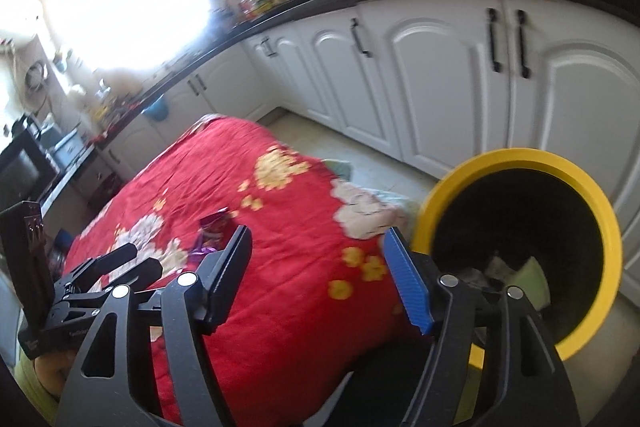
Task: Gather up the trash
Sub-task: 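Move both tools back over the table toward the red tube and purple wrapper, then grasp the red tube with the left tool while the right tool grasps the purple wrapper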
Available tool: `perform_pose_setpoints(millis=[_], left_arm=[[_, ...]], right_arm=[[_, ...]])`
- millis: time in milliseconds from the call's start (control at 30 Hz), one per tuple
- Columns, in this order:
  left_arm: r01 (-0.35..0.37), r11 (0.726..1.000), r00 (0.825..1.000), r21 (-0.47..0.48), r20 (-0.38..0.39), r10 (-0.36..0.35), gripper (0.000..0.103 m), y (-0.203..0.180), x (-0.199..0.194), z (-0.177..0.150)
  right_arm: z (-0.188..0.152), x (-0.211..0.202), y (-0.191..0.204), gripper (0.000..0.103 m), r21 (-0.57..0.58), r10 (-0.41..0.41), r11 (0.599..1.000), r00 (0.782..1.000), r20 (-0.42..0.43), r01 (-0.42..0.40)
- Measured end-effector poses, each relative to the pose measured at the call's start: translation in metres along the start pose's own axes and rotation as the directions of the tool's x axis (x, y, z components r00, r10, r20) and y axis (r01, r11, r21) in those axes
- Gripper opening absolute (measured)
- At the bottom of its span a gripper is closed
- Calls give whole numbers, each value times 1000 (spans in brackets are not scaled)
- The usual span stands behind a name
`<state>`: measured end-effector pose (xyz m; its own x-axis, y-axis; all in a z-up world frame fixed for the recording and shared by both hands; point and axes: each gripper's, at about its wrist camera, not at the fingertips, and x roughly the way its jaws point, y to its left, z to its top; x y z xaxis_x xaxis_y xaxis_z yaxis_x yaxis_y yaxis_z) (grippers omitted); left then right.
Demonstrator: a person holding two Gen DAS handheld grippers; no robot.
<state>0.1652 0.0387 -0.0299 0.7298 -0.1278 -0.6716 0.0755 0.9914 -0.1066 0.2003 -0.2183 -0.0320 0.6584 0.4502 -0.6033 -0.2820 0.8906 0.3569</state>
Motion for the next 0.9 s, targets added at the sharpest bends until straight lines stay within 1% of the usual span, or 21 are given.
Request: perform_pose_setpoints(millis=[100,267,533,633,700,833,900], left_arm=[[-13,1000,1000,-9,-10,13,92,16,-3,-5],[9,1000,999,-24,-52,-10,92,39,1,-16],[52,999,993,13,-108,-50,91,47,13,-33],[57,998,991,28,-120,-53,83,47,18,-35],[64,997,989,34,-133,-59,73,46,22,-37],[67,997,985,49,-160,-59,64,44,28,-42],[76,996,982,51,-174,-66,55,43,31,-45]], right_arm=[[2,11,21,70,-38,16,999,1000,-16,-17],[6,32,43,72,-79,52,995,997,-65,-57],[11,77,74,72,-127,72,988,985,-154,-92],[12,93,85,72,-138,79,985,980,-182,-105],[12,103,90,72,-139,82,984,976,-202,-112],[11,127,100,72,-124,95,984,965,-244,-128],[10,139,103,72,-120,91,985,960,-264,-126]])
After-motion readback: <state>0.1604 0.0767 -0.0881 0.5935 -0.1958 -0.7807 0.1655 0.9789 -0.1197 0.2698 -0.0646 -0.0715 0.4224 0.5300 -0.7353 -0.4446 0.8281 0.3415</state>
